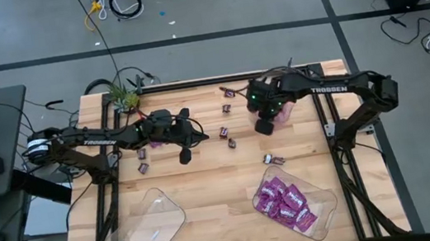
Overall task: Sort candy
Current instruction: Adjust the top transparent bin
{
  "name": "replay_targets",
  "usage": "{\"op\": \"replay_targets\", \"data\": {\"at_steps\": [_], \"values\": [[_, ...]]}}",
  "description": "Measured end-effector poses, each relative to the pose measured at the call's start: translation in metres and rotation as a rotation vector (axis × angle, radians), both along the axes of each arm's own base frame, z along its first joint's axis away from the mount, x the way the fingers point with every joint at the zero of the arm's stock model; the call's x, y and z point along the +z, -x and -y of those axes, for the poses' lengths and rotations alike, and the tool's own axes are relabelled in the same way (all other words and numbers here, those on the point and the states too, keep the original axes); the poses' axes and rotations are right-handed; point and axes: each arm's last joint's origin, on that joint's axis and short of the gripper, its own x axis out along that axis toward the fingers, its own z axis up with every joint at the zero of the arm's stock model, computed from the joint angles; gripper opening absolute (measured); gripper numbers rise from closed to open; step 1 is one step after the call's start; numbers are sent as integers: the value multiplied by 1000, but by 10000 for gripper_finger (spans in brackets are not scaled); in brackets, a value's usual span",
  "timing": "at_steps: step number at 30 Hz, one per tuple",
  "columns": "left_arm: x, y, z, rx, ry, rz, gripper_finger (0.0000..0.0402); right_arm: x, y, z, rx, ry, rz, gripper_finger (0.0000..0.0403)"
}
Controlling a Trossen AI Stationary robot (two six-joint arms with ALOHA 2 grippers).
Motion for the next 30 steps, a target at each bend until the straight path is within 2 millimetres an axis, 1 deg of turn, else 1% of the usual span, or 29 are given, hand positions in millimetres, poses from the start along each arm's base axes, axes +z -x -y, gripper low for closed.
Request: {"op": "replay_targets", "data": {"at_steps": [4, 10, 15, 26, 30], "values": [[0, 0, 0, 0, 0, -1, 1, -1, 7, -10, 84, -39, -92, 5], [0, 0, 0, 0, 1, -1, 1, -6, 20, -15, 81, -102, -243, 5], [0, 0, 0, 0, 1, -2, 1, -5, 25, -16, 74, -94, -296, 13], [0, 0, 0, 0, 2, -3, 1, -4, 35, -18, 131, -79, -420, 3], [0, 0, 0, 1, 2, -3, 1, -3, 36, -18, 120, -81, -433, 13]]}}
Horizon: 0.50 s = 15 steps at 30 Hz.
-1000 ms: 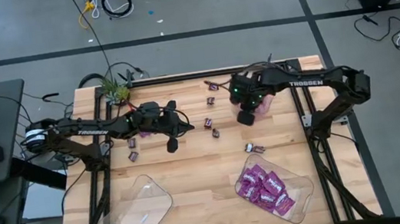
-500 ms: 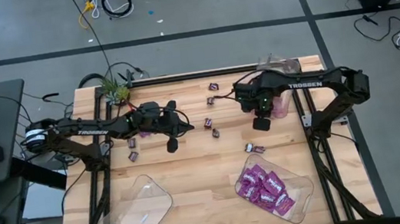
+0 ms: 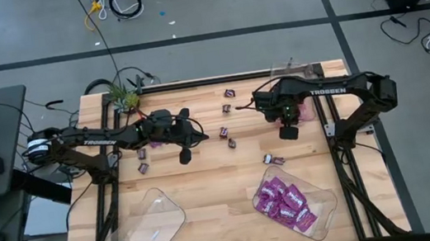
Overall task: Sort candy
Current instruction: Adjust the top transparent bin
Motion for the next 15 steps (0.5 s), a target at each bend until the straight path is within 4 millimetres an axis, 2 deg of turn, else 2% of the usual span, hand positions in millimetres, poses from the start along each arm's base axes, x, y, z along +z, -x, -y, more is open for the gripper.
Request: {"op": "replay_targets", "data": {"at_steps": [4, 8, 12, 15], "values": [[0, 0, 0, 0, 0, 0, 1, 0, 0, 0, -43, 23, -7, 43], [0, 0, 0, 0, 0, 0, 1, 1, 1, 1, -72, 65, -19, 99], [0, 0, 0, 0, 0, 0, 1, 18, -2, 2, -101, 94, -4, 154], [0, 0, 0, 0, 0, 0, 1, 37, -6, 1, -104, 112, 61, 167]]}}
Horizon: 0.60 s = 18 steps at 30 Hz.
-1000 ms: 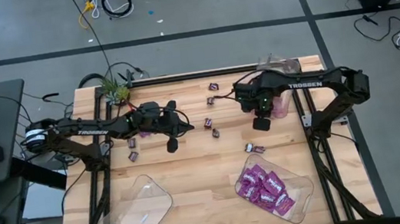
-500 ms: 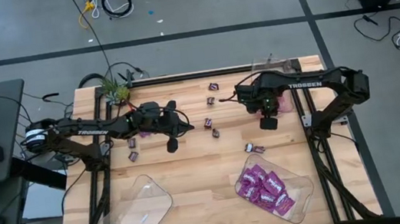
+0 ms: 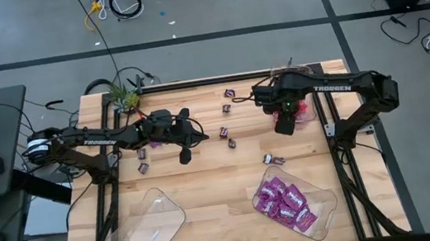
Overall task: Sort candy
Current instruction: Adjust the top transparent bin
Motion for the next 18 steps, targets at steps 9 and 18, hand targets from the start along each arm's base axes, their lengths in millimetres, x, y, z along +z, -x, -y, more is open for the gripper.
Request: {"op": "replay_targets", "data": {"at_steps": [9, 18], "values": [[1, 0, 0, 0, -2, 7, 1, 4, -15, -17, -18, -64, 211, 17], [1, 0, 0, 3, 1, 6, 1, -31, -14, -16, -78, -39, 222, 2]]}}
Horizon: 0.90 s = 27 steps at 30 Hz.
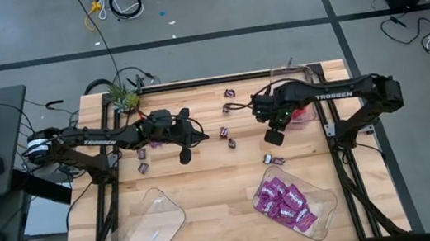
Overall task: Sort candy
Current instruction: Adjust the top transparent bin
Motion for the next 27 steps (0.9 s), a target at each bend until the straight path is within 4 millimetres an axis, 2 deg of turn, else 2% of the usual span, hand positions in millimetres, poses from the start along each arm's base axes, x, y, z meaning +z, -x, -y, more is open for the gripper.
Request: {"op": "replay_targets", "data": {"at_steps": [13, 27], "values": [[0, 0, 0, 6, 15, -3, 1, -8, 14, 25, -64, 88, -80, 0], [-1, 0, 0, 7, 17, -11, 1, -7, 24, 28, 35, 109, -185, 0]]}}
